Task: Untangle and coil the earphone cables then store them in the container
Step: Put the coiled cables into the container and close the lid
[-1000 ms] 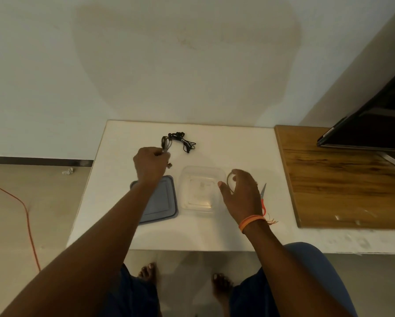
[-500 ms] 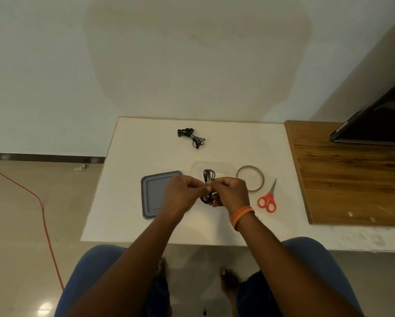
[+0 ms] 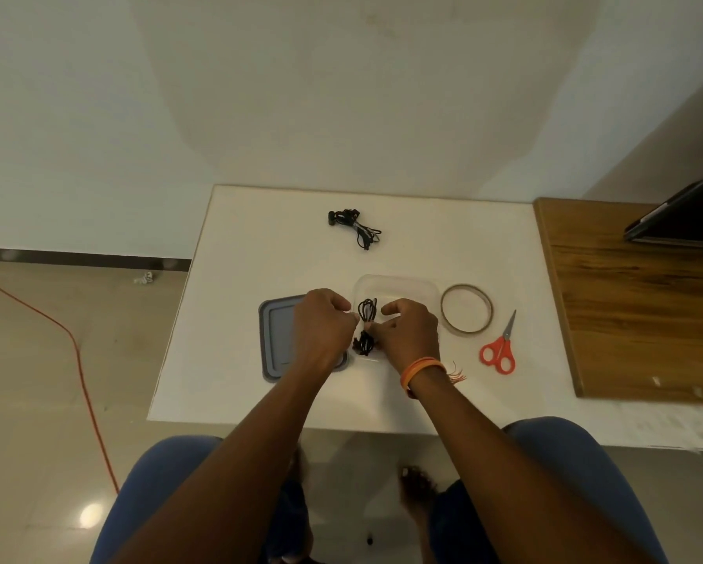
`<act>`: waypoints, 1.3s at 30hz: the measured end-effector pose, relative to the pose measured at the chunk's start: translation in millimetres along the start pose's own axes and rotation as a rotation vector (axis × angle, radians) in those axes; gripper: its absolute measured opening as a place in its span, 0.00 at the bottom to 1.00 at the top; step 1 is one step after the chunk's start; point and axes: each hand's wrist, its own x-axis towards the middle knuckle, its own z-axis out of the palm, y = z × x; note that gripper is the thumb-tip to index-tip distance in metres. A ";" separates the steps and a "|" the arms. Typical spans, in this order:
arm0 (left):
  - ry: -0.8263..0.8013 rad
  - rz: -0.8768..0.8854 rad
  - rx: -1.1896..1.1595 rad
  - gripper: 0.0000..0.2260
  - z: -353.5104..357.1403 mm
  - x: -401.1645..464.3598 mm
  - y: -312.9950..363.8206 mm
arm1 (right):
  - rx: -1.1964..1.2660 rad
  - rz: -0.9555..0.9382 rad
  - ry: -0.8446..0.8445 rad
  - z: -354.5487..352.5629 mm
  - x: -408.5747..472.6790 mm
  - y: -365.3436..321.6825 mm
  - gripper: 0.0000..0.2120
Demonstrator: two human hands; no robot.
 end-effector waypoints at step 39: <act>-0.195 -0.038 -0.025 0.04 -6.3 19.5 12.8 | 0.080 -0.177 0.178 -76.0 32.6 -67.4 0.03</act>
